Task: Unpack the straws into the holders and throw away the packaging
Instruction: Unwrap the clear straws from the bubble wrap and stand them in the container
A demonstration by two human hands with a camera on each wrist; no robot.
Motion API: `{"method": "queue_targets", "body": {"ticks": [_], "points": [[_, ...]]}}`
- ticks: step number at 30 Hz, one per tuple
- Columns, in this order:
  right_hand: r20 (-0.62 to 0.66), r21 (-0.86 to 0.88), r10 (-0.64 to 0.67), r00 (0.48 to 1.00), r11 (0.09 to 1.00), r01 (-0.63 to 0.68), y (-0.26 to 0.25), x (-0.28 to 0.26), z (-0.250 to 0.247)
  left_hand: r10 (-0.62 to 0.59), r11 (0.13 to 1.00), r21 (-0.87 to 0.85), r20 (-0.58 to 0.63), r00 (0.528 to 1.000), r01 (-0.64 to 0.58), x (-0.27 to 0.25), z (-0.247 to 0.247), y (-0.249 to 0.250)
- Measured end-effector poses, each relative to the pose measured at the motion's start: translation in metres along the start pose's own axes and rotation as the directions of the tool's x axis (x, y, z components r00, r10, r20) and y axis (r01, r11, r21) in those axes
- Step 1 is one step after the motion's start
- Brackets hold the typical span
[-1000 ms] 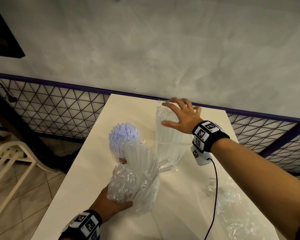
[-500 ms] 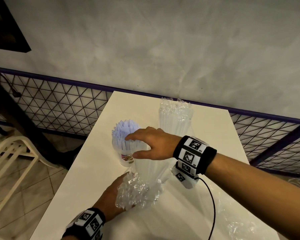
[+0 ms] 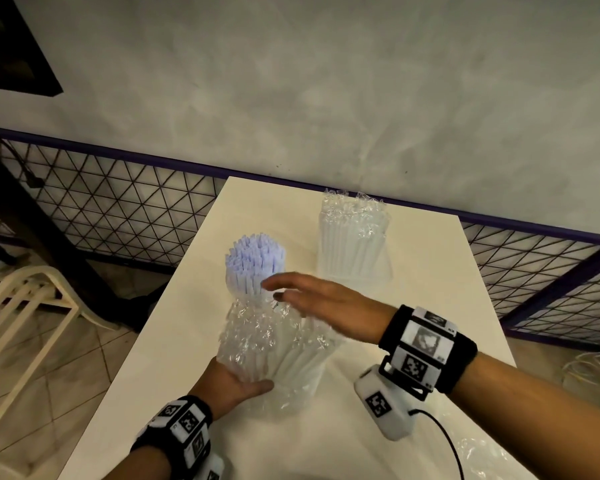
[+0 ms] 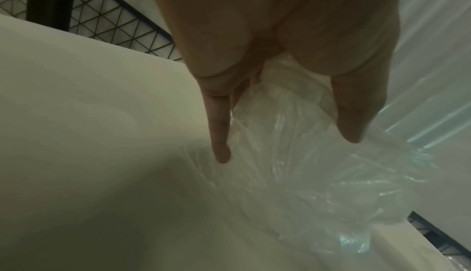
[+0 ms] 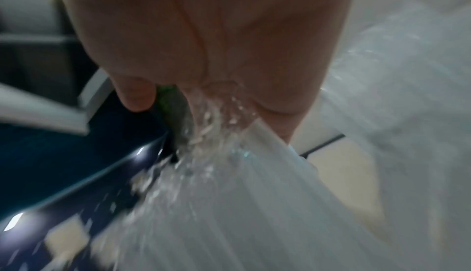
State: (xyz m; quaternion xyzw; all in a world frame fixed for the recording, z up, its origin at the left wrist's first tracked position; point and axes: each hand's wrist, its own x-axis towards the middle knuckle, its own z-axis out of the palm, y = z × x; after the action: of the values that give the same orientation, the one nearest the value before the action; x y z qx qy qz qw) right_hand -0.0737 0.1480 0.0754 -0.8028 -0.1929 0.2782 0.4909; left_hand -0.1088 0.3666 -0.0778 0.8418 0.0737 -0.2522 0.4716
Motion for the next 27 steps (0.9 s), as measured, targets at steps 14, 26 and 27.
{"method": "queue_targets", "body": {"ticks": [14,26,27], "points": [[-0.117,0.525,0.092,0.989,0.851,-0.018,0.080,-0.041,0.006,-0.037,0.999,-0.006,0.013,0.999,0.037,0.009,0.000,-0.014],[-0.339,0.174,0.095,0.936,0.984,-0.037,0.092,-0.017,0.038,-0.041,0.999,-0.017,0.054,0.998,0.042,-0.002,0.000,-0.010],[-0.359,0.163,0.080,0.930,0.986,-0.022,0.089,-0.015,0.037,-0.031,0.998,-0.049,0.050,0.998,0.033,-0.002,0.001,-0.011]]}}
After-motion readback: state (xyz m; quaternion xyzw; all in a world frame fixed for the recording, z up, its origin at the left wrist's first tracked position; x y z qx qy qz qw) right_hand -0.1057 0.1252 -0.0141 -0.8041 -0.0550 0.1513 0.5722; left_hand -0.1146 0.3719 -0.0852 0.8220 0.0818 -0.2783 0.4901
